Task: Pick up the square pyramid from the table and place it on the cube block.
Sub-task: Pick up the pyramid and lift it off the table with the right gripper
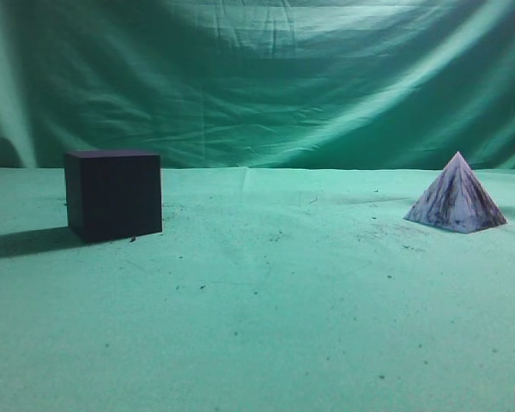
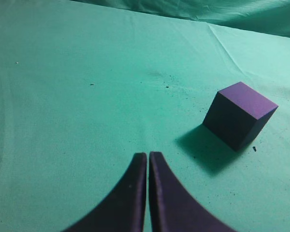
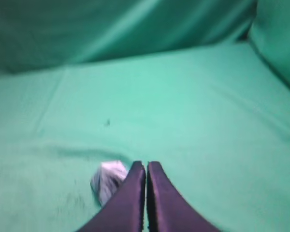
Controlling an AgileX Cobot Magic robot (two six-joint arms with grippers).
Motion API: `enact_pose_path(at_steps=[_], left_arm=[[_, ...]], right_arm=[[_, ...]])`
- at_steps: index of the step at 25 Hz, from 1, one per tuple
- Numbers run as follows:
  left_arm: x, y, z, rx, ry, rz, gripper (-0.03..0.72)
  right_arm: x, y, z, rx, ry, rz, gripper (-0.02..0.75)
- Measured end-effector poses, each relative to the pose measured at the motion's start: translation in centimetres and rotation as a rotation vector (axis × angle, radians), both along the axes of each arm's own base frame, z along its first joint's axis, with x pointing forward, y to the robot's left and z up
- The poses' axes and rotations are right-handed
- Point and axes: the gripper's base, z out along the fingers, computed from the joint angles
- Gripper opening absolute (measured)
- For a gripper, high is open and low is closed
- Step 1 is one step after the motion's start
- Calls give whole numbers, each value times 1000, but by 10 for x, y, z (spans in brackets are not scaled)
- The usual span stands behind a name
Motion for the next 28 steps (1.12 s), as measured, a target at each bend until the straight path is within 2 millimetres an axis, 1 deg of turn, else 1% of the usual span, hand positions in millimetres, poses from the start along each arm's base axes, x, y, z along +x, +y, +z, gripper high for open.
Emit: enact_pose_path(at_steps=[1,4,7,9,11,15,16,17,19,21,22,23,25,28], left_arm=[[0,0,0,0,0,0,0],[0,0,0,0,0,0,0],[0,0,0,0,0,0,0],[0,0,0,0,0,0,0],[0,0,0,0,0,0,0],[0,0,0,0,0,0,0],[0,0,0,0,0,0,0],[0,0,0,0,0,0,0],[0,0,0,0,0,0,0],[0,0,0,0,0,0,0],[0,0,0,0,0,0,0],[0,0,0,0,0,0,0],[0,0,0,0,0,0,0],[0,0,0,0,0,0,0]], right_arm=[[7,1,2,-31,52,24,0],[33,5,17,-177,211,153,0],[60,16,25,-254,354,288,0],[76,31,22,-300,436,390,0],[94,48,13,-346,520,452,0],[124,80,-11,-467,660,490,0],[132,86,-16,-484,679,480,49],[141,90,-22,-494,704,473,49],[157,97,-33,-500,750,458,194],[171,103,-46,-511,790,456,372],[176,105,-53,-513,811,457,482],[181,107,-57,-517,821,458,568],[189,111,-68,-521,851,460,645],[199,115,-84,-527,881,464,641]])
